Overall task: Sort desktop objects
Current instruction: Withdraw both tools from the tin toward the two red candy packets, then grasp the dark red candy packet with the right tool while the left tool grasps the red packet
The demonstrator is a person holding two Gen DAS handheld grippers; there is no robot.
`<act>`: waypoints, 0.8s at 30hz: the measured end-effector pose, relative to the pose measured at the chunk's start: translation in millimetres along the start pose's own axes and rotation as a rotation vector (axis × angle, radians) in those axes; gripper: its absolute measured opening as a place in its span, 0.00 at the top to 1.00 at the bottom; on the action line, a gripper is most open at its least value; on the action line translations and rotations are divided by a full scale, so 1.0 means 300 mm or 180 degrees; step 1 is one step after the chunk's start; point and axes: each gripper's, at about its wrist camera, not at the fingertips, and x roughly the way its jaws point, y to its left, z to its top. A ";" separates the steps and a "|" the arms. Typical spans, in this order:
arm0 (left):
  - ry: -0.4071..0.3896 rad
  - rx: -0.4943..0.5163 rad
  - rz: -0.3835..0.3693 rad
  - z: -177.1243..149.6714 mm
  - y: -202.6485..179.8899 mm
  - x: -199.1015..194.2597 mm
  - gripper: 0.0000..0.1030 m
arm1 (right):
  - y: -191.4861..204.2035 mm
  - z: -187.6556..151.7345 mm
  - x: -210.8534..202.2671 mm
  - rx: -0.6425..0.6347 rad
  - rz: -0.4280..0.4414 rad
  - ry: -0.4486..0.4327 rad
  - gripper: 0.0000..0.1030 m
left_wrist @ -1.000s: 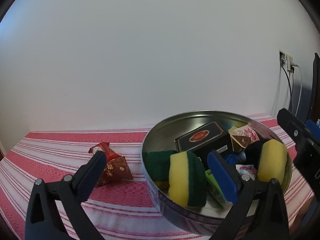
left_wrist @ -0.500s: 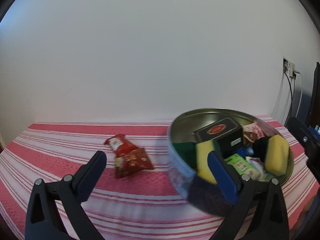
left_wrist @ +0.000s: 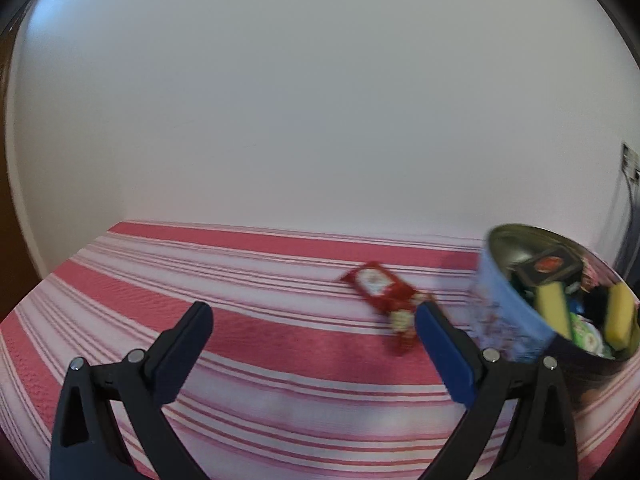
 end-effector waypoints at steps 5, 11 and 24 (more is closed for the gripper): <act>0.0001 -0.0045 0.0181 0.016 0.098 0.042 0.01 | 0.124 -0.011 0.014 -0.0134 0.0260 0.0075 0.12; 0.0058 -0.0121 0.0329 0.034 0.210 0.081 0.01 | 0.269 -0.022 0.054 -0.0338 0.0520 0.0198 0.12; 0.0203 -0.0402 0.0494 0.048 0.364 0.146 0.01 | 0.456 -0.024 0.330 -0.0379 0.0780 0.0860 0.12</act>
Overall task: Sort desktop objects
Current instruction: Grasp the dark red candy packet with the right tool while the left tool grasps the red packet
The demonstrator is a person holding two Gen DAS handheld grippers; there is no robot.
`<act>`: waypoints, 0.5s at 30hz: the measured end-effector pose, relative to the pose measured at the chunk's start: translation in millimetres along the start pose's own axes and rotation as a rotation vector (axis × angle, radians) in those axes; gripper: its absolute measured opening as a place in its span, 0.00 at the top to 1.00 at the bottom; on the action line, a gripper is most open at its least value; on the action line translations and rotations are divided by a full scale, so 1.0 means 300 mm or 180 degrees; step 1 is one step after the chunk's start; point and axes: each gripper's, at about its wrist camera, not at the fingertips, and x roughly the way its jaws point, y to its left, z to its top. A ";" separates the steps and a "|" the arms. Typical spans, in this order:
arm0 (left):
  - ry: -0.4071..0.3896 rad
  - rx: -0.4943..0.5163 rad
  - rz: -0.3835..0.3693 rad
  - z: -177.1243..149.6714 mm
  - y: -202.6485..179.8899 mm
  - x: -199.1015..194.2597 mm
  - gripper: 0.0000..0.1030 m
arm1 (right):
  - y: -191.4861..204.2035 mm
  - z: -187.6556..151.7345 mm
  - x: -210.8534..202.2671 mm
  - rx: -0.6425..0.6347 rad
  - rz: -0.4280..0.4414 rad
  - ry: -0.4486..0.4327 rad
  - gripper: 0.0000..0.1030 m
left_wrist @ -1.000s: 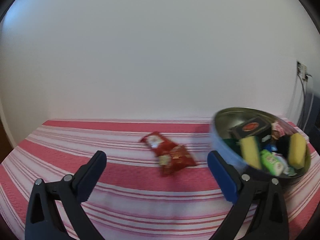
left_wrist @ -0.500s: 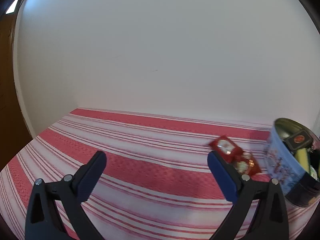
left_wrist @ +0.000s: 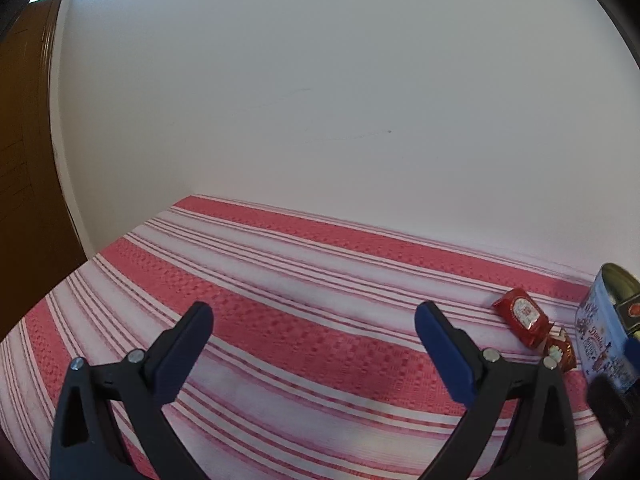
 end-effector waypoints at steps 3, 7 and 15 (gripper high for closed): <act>0.0001 -0.0033 -0.0051 -0.002 -0.011 -0.015 0.01 | -0.005 0.015 0.069 0.0105 0.0007 0.0197 0.12; 0.0010 -0.0042 -0.0097 -0.002 -0.014 -0.026 0.01 | -0.020 0.029 0.168 0.0140 -0.0088 0.0512 0.12; 0.0048 -0.0099 -0.0147 -0.005 -0.018 -0.034 0.01 | -0.017 0.014 0.317 0.0050 -0.0365 0.1108 0.17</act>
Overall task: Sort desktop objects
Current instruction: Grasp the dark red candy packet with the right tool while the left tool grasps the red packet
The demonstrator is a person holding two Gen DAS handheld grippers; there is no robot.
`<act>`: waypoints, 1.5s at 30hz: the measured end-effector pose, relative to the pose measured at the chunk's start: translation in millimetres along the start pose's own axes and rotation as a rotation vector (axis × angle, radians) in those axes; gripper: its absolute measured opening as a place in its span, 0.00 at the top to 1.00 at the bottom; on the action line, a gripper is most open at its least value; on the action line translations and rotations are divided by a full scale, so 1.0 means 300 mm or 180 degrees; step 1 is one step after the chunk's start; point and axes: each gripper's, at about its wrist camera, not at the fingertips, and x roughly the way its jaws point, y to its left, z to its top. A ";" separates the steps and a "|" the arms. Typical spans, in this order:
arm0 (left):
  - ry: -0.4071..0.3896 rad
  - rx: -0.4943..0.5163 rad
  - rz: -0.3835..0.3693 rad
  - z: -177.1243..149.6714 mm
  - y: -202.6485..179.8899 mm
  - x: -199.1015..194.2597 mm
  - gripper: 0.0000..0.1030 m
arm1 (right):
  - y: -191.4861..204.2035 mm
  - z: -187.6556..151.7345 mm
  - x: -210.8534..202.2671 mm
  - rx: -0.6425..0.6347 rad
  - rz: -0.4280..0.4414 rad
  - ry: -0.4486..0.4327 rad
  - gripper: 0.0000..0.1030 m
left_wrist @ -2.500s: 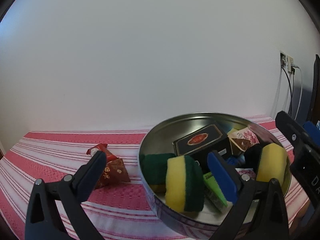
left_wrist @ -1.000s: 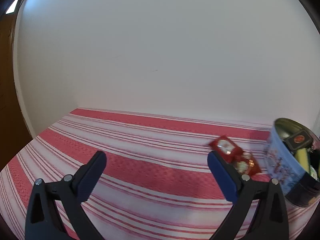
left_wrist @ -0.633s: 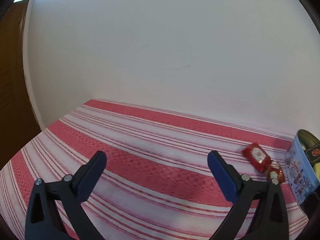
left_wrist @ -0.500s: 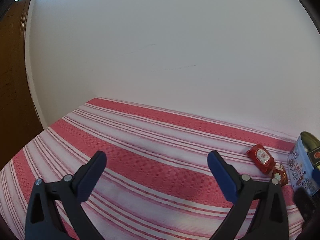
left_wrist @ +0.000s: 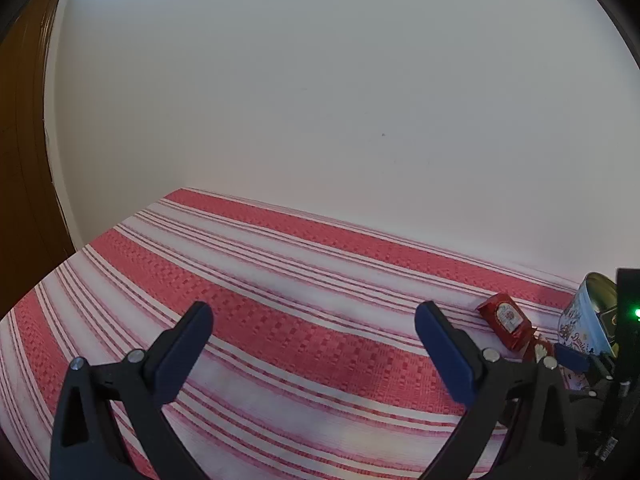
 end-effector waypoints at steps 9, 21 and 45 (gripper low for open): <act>0.0038 -0.0037 -0.0012 -0.003 0.030 0.016 0.01 | -0.030 -0.034 -0.003 0.0017 0.0064 0.0114 0.58; 0.0035 0.0052 -0.0216 -0.010 0.015 0.023 0.01 | -0.040 -0.164 -0.260 -0.0003 0.0926 -0.0738 0.62; 0.0832 0.0071 -0.0903 -0.013 -0.476 0.225 0.04 | -0.161 -0.145 -0.489 0.0078 -0.0206 -0.1895 0.62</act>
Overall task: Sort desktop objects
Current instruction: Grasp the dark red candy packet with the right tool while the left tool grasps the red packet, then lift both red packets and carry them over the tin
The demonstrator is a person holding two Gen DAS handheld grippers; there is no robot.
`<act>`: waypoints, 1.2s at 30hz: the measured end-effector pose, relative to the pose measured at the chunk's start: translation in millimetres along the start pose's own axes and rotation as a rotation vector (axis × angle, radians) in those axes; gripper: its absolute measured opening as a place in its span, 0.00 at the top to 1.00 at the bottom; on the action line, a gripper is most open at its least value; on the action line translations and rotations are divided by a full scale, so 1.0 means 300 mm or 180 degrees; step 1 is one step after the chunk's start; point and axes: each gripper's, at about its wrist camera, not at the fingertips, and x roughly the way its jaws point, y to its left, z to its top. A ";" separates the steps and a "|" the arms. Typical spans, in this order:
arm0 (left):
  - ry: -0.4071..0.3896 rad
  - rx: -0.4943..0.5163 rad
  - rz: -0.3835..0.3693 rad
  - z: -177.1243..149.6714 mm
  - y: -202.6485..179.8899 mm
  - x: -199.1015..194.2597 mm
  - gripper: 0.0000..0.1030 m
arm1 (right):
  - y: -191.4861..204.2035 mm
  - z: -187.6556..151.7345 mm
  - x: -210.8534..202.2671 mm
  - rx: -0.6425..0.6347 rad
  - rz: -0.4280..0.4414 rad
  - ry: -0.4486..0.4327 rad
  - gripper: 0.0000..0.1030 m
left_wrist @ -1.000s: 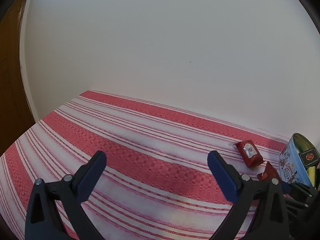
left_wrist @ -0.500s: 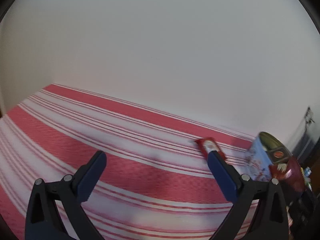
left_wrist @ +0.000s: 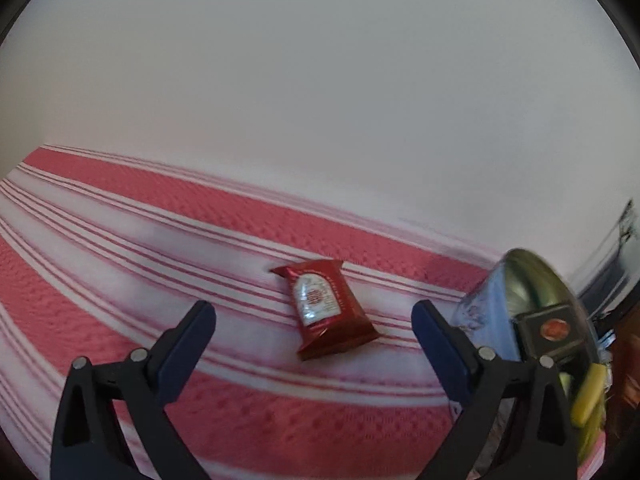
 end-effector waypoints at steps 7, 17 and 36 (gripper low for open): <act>0.0333 0.0078 0.0243 0.015 -0.030 0.128 0.41 | -0.033 0.007 0.020 0.0165 -0.0006 0.0082 0.62; -0.0020 0.0017 0.0367 -0.018 0.117 -0.035 0.62 | -0.039 -0.036 0.011 0.0188 0.0115 0.0127 0.62; -0.0894 0.0134 0.0680 -0.182 0.146 -0.374 0.62 | 0.072 -0.090 -0.032 -0.0383 0.0050 0.0028 0.62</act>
